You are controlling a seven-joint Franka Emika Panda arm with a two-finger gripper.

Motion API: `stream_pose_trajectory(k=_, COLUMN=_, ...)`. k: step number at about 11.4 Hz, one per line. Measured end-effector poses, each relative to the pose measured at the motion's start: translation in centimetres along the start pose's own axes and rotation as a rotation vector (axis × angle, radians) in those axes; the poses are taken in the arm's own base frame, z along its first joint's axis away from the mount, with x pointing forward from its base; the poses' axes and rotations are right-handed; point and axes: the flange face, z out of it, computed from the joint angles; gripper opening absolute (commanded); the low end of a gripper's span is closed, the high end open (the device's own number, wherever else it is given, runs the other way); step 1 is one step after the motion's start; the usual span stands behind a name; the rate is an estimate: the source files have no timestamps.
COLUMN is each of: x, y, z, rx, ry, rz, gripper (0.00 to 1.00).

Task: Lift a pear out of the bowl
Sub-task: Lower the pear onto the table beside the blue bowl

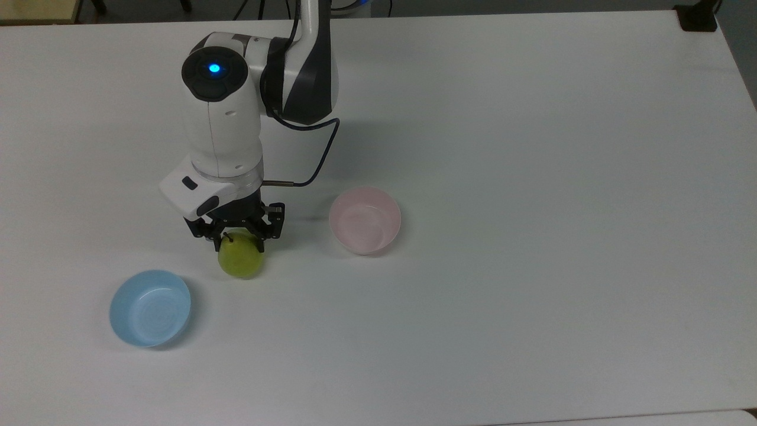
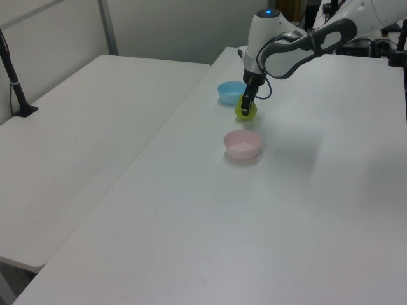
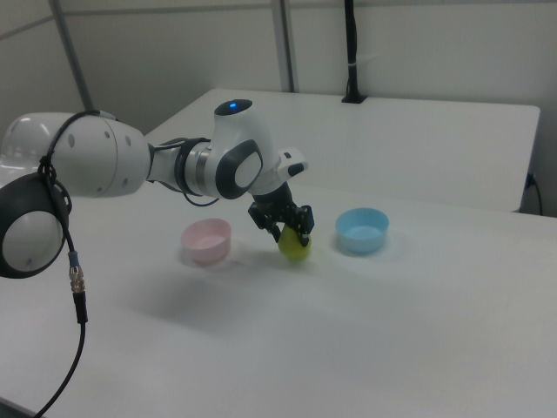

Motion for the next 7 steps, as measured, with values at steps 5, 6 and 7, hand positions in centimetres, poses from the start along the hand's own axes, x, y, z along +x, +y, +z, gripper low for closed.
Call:
stream_pose_trajectory(k=5, x=0.01, y=0.0, z=0.0, rx=-0.001, ry=0.0, rz=0.0, gripper=0.55)
stream_pose_trajectory(k=6, x=-0.01, y=-0.01, z=0.09, rx=-0.002, ry=-0.001, rz=-0.002, gripper=0.6)
stream_pose_trajectory(k=7, x=-0.03, y=-0.02, z=0.21, rx=-0.005, ry=-0.003, rz=-0.005, gripper=0.64)
